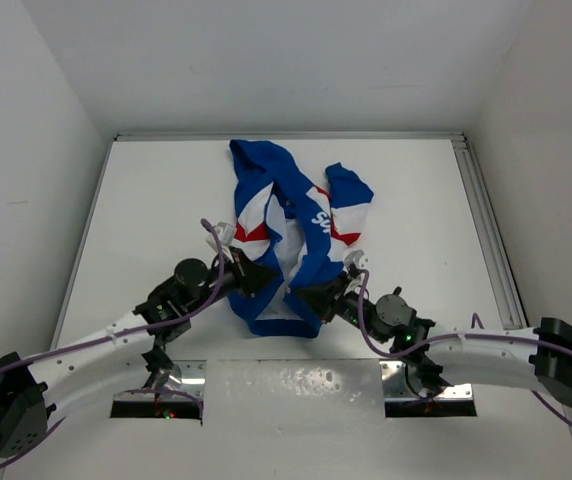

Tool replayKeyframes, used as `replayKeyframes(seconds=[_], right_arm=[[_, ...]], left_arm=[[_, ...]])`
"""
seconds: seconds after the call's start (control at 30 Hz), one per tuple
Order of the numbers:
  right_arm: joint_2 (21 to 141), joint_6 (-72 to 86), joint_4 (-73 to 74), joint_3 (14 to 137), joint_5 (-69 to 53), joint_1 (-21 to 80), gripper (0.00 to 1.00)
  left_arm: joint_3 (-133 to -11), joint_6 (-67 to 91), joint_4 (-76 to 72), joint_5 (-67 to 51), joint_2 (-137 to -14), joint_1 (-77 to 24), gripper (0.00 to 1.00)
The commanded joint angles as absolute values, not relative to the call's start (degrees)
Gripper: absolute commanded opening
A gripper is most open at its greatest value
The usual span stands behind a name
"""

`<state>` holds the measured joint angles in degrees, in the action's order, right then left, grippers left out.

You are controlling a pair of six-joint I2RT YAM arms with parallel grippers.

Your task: Zip up the jacket

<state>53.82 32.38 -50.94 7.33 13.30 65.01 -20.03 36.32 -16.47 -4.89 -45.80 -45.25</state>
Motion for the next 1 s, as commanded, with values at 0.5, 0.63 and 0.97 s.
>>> replayKeyframes(seconds=[0.5, 0.63, 0.97], right_arm=[[53.6, 32.9, -36.0, 29.9, 2.0, 64.4, 0.0], [61.0, 47.1, -36.4, 17.9, 0.2, 59.1, 0.0], [58.9, 46.2, -41.4, 16.3, -6.2, 52.2, 0.0]], left_arm=[[-29.1, 36.2, -0.4, 20.2, -34.6, -44.5, 0.0], [-25.8, 36.4, 2.1, 20.5, -29.0, -44.5, 0.0], [-22.7, 37.5, -3.1, 11.1, -31.5, -44.5, 0.0]])
